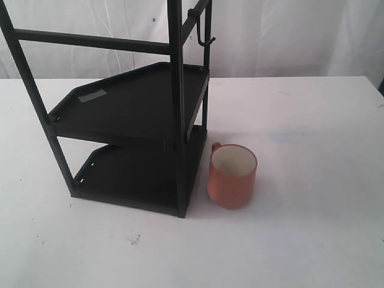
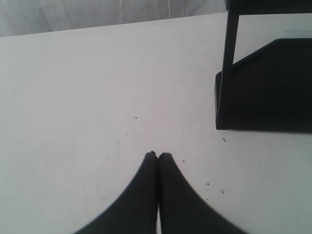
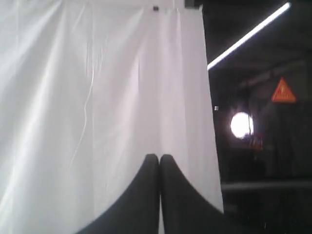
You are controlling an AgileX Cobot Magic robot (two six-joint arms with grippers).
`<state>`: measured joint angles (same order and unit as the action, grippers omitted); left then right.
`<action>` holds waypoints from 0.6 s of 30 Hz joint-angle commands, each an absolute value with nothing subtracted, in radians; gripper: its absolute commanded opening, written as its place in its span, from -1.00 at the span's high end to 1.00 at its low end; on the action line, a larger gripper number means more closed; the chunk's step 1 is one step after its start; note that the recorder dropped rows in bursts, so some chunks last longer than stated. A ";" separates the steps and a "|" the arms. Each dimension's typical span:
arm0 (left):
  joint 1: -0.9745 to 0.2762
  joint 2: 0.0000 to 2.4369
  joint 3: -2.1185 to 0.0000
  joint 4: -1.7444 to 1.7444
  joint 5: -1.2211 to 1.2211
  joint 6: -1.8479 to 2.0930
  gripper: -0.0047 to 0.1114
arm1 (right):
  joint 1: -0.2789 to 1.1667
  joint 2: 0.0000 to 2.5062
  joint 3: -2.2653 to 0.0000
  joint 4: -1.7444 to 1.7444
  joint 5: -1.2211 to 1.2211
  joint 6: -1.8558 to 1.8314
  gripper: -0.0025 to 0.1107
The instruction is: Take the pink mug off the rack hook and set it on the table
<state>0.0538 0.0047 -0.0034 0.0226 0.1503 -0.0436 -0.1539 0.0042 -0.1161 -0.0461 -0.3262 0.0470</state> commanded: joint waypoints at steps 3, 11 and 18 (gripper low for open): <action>0.048 0.011 0.000 0.024 0.150 -0.049 0.92 | -0.160 0.000 0.000 -0.063 -0.099 0.132 0.96; 0.048 0.011 0.000 0.024 0.150 -0.049 0.92 | -0.160 0.000 0.000 -0.063 0.302 0.052 0.96; 0.048 0.011 0.000 0.024 0.150 -0.049 0.92 | -0.148 0.000 0.000 -0.059 0.303 0.052 0.96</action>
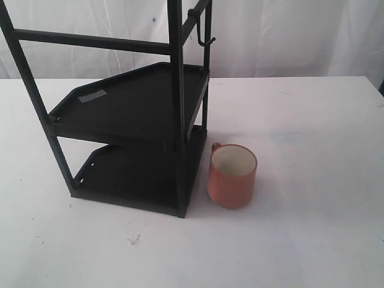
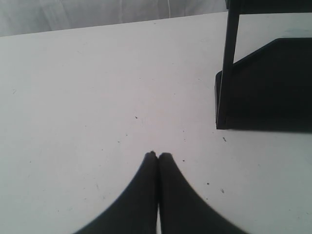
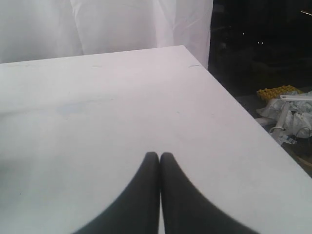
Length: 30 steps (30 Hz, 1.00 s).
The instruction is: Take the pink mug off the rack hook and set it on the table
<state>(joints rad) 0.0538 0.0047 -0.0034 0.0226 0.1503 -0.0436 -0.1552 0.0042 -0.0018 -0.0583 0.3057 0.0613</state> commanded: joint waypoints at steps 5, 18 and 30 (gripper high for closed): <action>0.048 0.011 0.000 0.024 0.150 -0.049 0.92 | -0.148 0.000 0.000 -0.055 0.307 0.052 0.96; 0.048 0.011 0.000 0.024 0.150 -0.049 0.92 | -0.108 0.000 0.000 -0.055 0.313 0.052 0.96; 0.048 0.011 0.000 0.024 0.150 -0.049 0.92 | -0.108 0.000 0.000 -0.053 0.313 0.052 0.96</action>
